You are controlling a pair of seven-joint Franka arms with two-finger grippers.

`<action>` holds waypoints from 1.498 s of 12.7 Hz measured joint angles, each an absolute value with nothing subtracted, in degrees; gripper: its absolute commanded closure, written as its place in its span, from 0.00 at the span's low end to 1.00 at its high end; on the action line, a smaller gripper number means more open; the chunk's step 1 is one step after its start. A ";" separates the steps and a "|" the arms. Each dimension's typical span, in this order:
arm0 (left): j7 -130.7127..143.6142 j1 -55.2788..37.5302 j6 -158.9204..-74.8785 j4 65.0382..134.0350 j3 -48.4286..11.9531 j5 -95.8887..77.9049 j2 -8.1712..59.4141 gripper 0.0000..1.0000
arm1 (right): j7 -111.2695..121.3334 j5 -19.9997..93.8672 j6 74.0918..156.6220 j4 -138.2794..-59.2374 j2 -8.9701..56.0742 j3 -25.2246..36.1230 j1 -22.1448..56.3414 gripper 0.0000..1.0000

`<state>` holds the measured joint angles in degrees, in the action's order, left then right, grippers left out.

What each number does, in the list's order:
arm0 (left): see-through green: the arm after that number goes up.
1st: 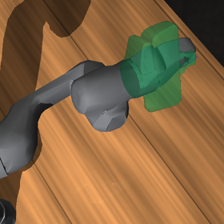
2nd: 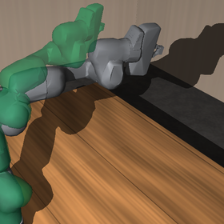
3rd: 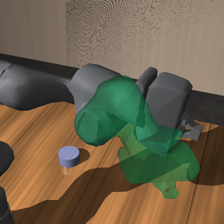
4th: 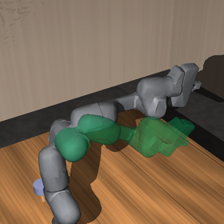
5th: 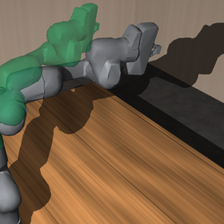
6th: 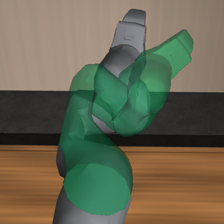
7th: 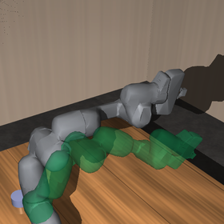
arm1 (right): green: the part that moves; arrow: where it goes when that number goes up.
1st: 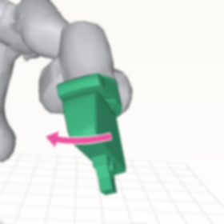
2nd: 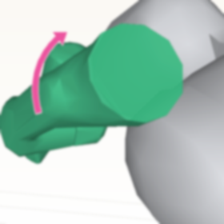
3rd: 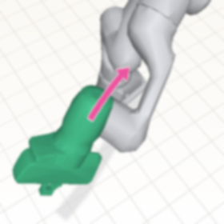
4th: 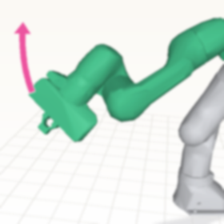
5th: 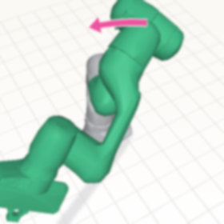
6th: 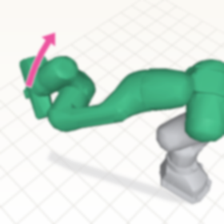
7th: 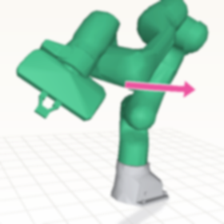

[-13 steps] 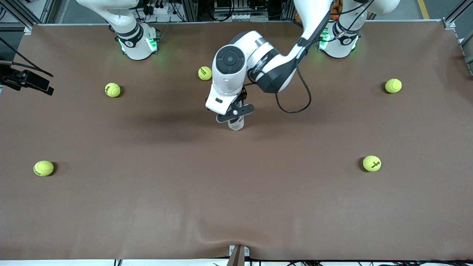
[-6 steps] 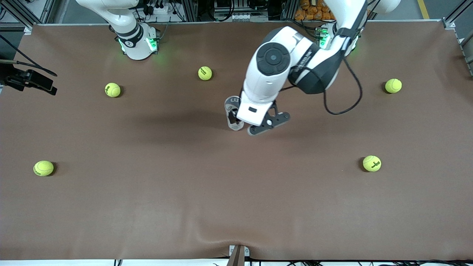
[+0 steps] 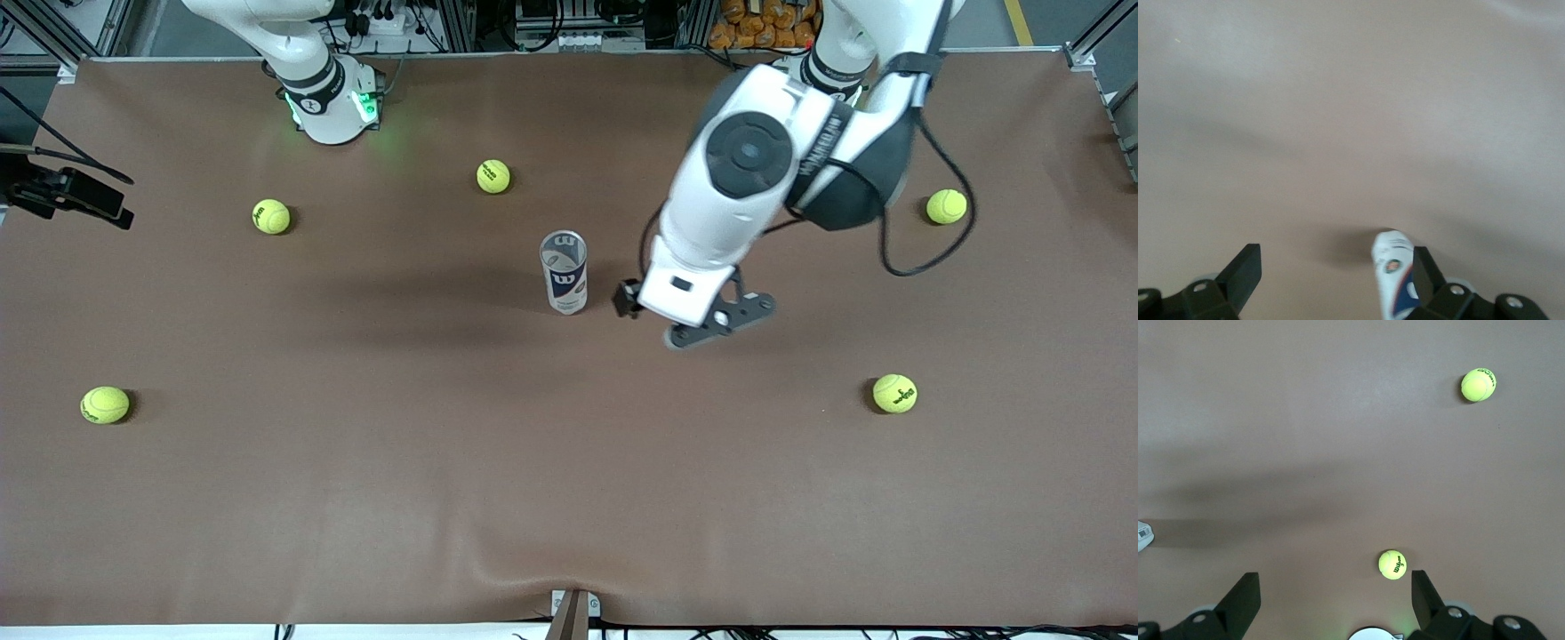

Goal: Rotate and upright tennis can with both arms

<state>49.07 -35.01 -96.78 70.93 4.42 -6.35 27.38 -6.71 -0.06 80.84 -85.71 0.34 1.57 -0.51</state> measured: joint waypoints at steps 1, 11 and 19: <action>45.79 -32.87 -96.20 70.93 4.50 -6.34 27.06 0.00 | -6.70 -0.06 80.84 -85.67 0.34 1.60 -0.50 0.00; 3.29 -6.77 -92.85 71.02 2.92 0.70 24.13 0.00 | -6.70 -0.10 85.10 -85.47 0.52 2.16 -0.54 0.00; 3.04 -7.87 -81.70 78.03 7.09 0.68 7.47 0.00 | -4.28 -0.11 85.64 -85.47 0.93 2.29 -0.65 0.00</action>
<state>3.04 -7.87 -81.70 78.03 7.09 0.68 7.47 -4.28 -0.11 85.64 -85.47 0.93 2.29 -0.65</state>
